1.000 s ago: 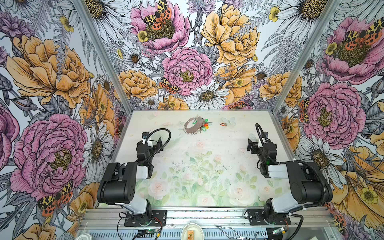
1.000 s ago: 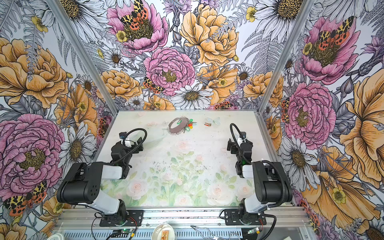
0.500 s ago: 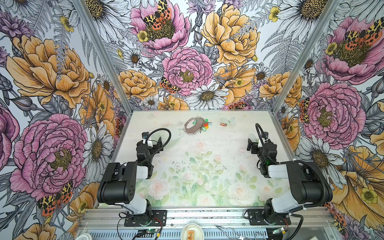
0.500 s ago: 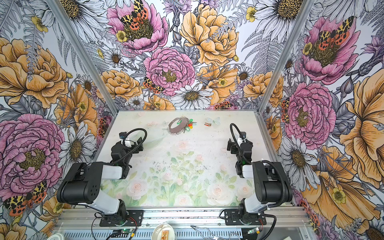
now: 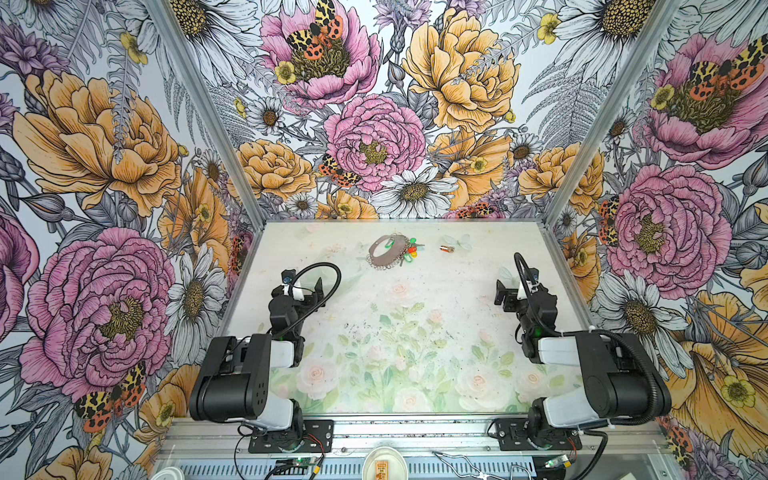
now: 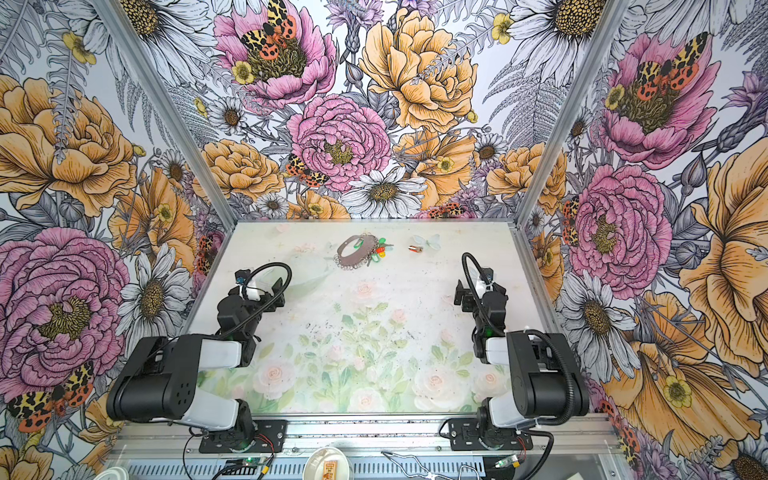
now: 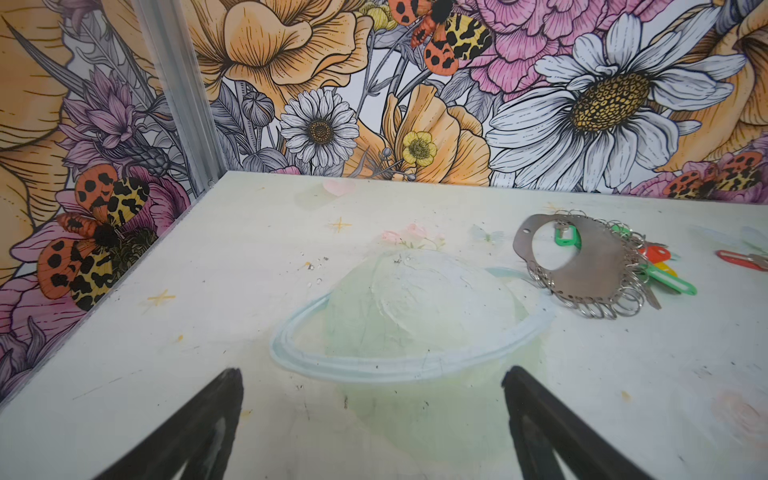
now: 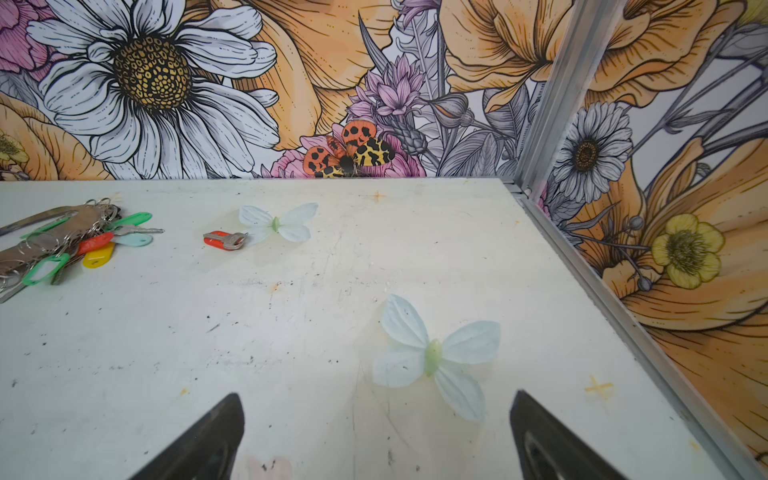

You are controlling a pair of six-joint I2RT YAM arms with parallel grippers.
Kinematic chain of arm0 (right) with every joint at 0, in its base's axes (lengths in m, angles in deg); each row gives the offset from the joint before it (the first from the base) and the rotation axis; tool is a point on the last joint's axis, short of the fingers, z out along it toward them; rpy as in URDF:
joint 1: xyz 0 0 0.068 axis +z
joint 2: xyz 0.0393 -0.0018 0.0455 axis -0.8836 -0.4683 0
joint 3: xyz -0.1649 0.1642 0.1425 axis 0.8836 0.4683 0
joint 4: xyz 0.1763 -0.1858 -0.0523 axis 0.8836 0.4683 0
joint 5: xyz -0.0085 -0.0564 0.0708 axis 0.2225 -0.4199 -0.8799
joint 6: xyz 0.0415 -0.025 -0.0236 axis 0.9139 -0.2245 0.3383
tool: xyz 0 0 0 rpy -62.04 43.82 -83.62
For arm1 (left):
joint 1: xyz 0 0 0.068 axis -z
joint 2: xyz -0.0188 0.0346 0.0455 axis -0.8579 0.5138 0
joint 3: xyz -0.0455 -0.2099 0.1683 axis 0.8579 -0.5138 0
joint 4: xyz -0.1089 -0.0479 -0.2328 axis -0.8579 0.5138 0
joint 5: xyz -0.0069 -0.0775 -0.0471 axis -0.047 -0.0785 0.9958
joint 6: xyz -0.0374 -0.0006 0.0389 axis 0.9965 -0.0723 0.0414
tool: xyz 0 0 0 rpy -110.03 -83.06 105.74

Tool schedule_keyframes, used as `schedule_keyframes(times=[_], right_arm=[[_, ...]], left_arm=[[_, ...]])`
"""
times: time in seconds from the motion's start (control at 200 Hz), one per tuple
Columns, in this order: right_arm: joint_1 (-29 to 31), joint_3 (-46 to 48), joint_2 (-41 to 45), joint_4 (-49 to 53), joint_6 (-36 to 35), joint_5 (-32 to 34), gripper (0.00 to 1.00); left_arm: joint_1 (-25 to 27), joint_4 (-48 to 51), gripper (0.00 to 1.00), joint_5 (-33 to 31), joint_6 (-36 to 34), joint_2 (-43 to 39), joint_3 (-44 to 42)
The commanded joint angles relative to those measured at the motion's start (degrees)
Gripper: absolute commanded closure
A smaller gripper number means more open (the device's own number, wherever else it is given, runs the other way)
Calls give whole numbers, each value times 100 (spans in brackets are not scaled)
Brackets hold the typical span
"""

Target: Put the keys on the keyring

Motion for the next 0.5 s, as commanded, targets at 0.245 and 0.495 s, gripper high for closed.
schedule_keyframes(times=[0.245,0.495], right_arm=[[56,-1244,1618,2486,751,-1614,1],[-84,-2182,2448,3847,2427,-1705,1]], left_arm=[[1311,3081,1,-1467,954,-2204,1250],[1172,5586,1,-1913,3467,-3166,2109]])
